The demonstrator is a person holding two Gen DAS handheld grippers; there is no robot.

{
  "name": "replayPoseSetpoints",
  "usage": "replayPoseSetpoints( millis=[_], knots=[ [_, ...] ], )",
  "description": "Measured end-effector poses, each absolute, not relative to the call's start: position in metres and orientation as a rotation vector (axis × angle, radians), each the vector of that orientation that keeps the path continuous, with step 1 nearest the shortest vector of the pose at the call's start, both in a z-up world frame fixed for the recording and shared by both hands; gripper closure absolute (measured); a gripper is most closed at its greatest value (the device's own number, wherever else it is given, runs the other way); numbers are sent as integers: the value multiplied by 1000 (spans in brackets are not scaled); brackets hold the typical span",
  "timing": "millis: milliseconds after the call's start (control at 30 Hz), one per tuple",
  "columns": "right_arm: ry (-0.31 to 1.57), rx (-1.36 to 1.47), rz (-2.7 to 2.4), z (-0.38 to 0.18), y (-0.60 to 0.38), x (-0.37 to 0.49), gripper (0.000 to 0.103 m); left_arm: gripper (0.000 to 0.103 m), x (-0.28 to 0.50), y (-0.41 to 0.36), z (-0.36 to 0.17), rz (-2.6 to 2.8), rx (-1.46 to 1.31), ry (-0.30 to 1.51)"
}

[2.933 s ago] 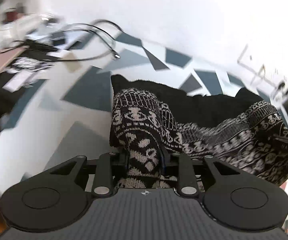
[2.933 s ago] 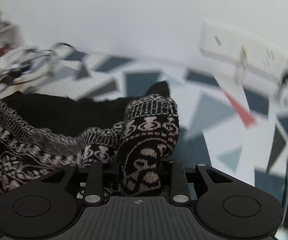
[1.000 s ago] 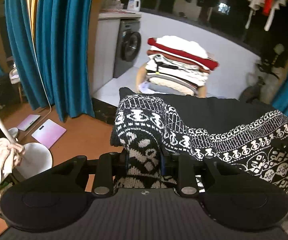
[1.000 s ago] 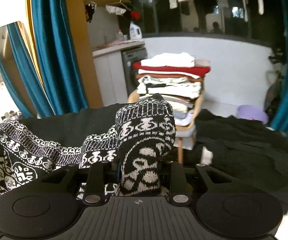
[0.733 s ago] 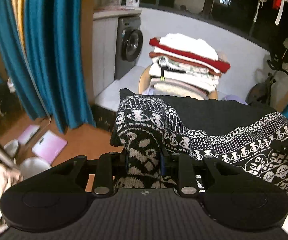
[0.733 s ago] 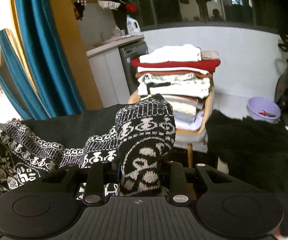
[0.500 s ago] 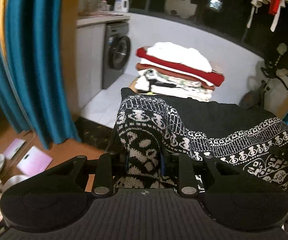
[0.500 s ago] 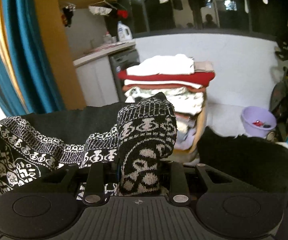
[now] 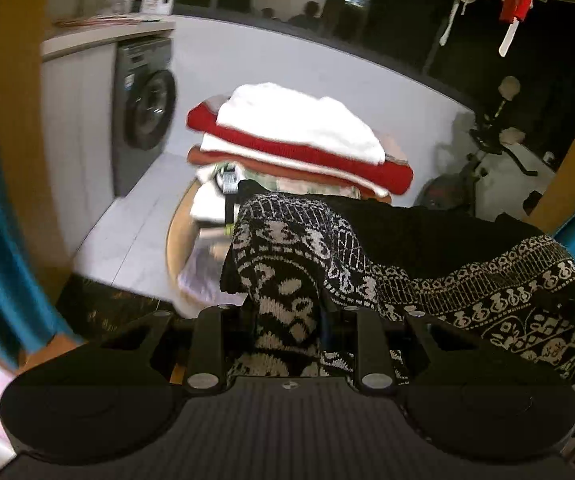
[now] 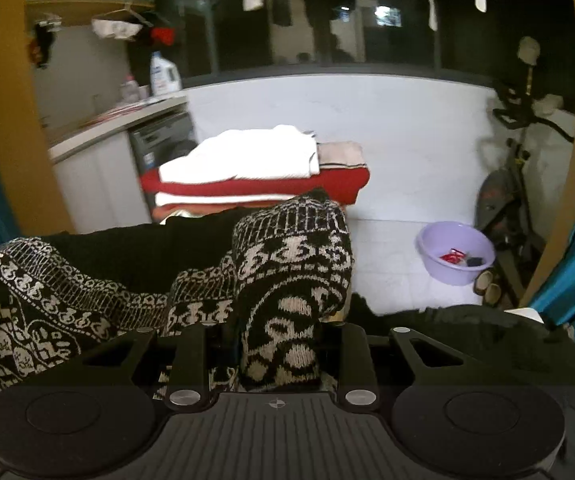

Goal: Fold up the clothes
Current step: 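Carry the folded sweater with both grippers toward the chair of clothes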

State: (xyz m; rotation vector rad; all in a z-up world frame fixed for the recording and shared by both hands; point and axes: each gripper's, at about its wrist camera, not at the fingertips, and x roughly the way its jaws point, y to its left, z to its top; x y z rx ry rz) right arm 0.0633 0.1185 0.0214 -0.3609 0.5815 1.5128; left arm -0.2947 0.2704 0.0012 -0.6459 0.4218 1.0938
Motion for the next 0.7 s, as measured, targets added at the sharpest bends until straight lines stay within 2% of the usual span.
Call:
replayPoseSetpoints(
  millis=[333,700],
  knots=[
    [498,-300,1464,67,317,11,79,76,-323,487,52,1003,-464,400],
    [443,-197,1452,113,518,56,79,76,-280,653,94,1022,-409,339]
  ],
)
